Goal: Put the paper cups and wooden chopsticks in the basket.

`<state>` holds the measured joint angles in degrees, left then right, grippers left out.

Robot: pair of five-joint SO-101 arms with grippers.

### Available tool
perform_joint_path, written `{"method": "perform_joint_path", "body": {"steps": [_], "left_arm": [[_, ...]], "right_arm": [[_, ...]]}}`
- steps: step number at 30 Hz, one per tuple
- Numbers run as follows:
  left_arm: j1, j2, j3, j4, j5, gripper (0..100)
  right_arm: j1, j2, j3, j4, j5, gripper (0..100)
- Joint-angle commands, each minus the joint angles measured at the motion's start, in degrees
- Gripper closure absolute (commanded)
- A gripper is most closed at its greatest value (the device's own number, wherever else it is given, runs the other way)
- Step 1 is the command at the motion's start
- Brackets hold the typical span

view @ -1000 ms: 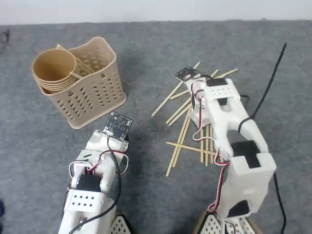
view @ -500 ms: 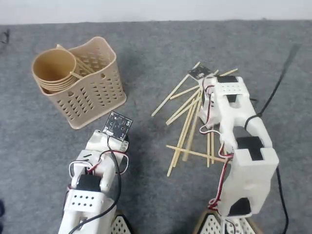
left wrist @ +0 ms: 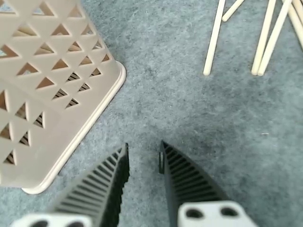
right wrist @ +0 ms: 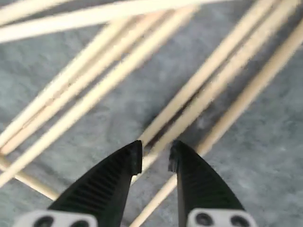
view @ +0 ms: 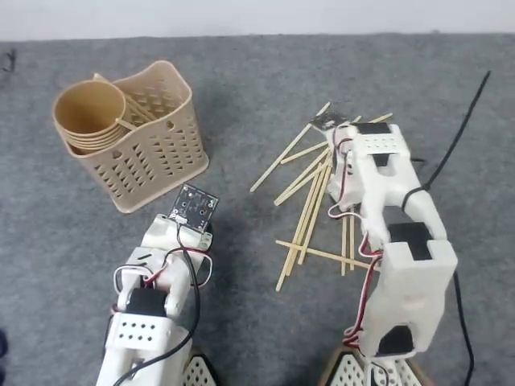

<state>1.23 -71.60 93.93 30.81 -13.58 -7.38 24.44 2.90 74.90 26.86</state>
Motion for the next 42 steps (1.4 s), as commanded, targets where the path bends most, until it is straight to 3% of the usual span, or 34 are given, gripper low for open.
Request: {"method": "perform_joint_path", "body": {"steps": [1, 17, 25, 29, 42], "left_arm": [[0.2, -0.8, -0.5, -1.6, -0.7, 91], [0.2, -0.8, -0.5, -1.6, -0.7, 91], [0.2, -0.8, -0.5, -1.6, -0.7, 91], [0.2, -0.8, -0.5, -1.6, -0.7, 91], [0.2, -0.8, -0.5, -1.6, -0.7, 91]], "right_arm": [[-2.5, -0.7, -2.5, 1.5, 0.4, 88.1], [-5.0, 0.0, -2.3, 0.9, 0.8, 88.1], [-5.0, 7.2, -4.7, 2.9, 0.8, 88.2], [-5.0, 7.4, -5.2, 3.0, 0.8, 99.8], [-4.3, 3.8, -7.8, 6.9, 0.9, 99.2]]}}
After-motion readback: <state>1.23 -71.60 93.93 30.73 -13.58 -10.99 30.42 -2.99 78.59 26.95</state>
